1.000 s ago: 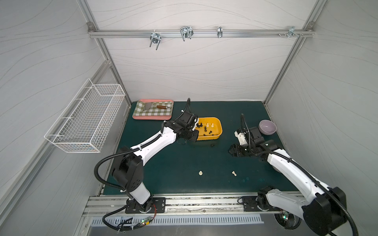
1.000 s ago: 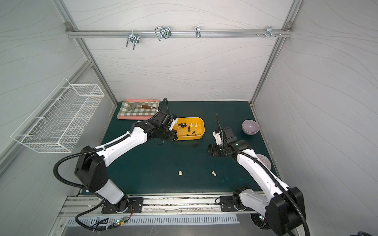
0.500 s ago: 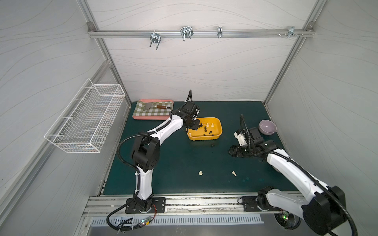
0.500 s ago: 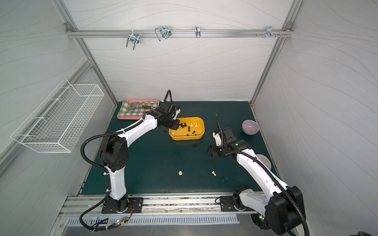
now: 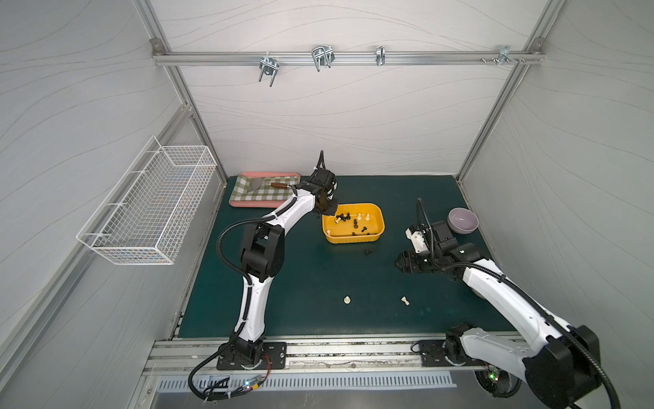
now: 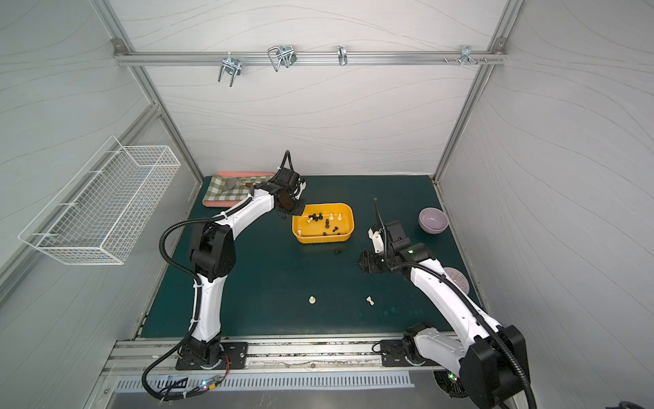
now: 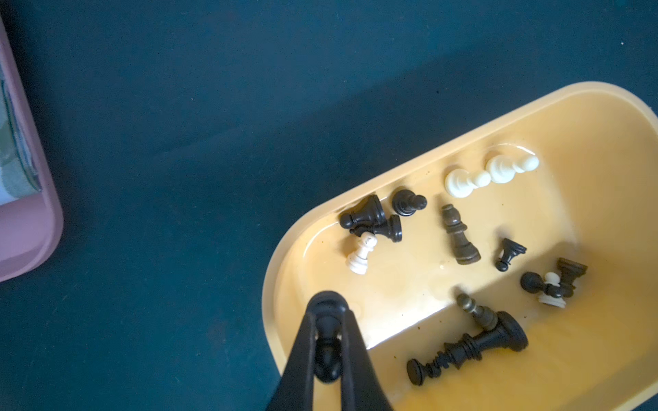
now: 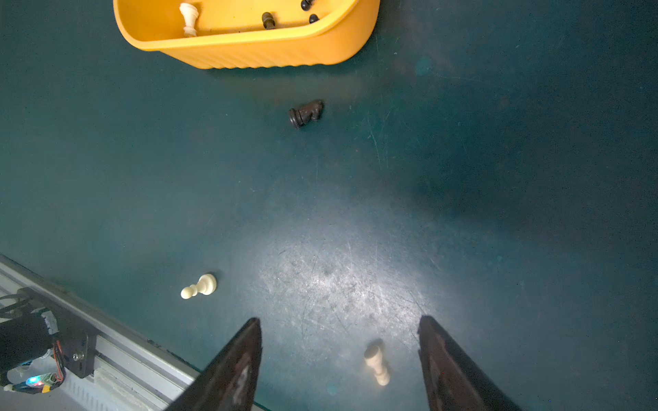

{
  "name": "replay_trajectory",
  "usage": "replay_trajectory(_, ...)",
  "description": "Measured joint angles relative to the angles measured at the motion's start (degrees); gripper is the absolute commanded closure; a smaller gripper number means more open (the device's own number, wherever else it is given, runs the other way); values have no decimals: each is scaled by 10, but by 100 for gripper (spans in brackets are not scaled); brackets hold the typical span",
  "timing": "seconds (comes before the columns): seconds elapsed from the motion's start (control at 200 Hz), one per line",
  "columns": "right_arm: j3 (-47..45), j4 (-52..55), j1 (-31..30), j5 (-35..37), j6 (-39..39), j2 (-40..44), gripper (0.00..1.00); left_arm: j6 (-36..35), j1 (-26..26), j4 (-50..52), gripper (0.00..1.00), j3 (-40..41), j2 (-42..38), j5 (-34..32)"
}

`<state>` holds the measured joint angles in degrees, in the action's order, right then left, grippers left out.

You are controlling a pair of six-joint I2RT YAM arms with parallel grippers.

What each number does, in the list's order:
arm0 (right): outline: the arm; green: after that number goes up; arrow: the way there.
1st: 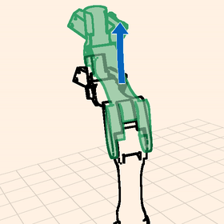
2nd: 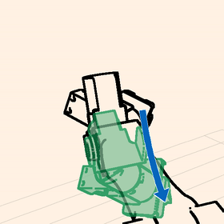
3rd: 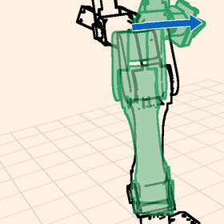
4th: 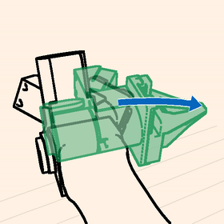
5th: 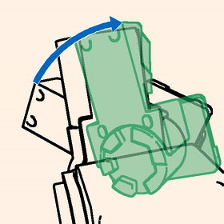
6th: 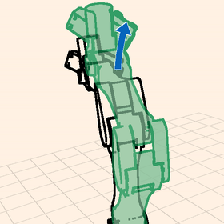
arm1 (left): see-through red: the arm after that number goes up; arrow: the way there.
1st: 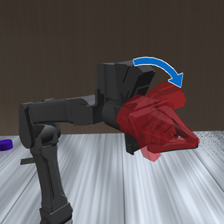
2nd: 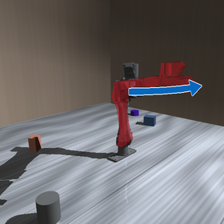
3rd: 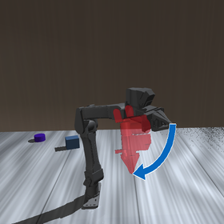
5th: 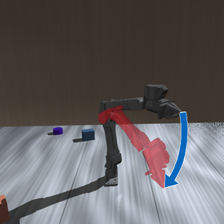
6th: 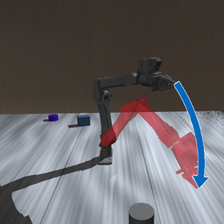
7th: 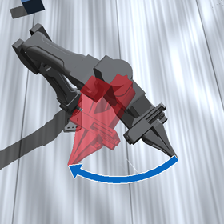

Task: Put the chess pieces into the storage box
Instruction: Place the chess piece in the storage box, then pick up the chess piece at the center of the board.

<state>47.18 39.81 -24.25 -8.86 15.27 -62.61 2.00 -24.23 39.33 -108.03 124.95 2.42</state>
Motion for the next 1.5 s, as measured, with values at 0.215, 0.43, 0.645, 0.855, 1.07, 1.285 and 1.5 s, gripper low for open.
replay_trajectory(0.215, 0, 2, 0, 0, 0, 0, 29, -5, -1, 9, 87, -27, 30, 2)
replay_trajectory(0.43, 0, 3, 0, -1, 0, -6, 29, -9, -1, 13, 79, -45, 46, 2)
replay_trajectory(0.645, 0, 3, 0, -2, 0, -13, 29, -8, -1, 13, 69, -60, 61, 4)
replay_trajectory(0.855, 0, 3, 0, -2, 0, -21, 29, -9, -1, 13, 67, -64, 63, 7)
replay_trajectory(1.07, 4, 1, 0, -2, -1, -64, 32, -2, -1, 13, 66, -65, 61, 19)
replay_trajectory(1.285, 20, -25, -24, 9, 0, -109, 33, 3, -1, 7, 65, -1, -1, 37)
replay_trajectory(1.5, 91, -57, -101, 39, -1, -201, 35, 11, 2, -5, 65, 89, -111, 52)
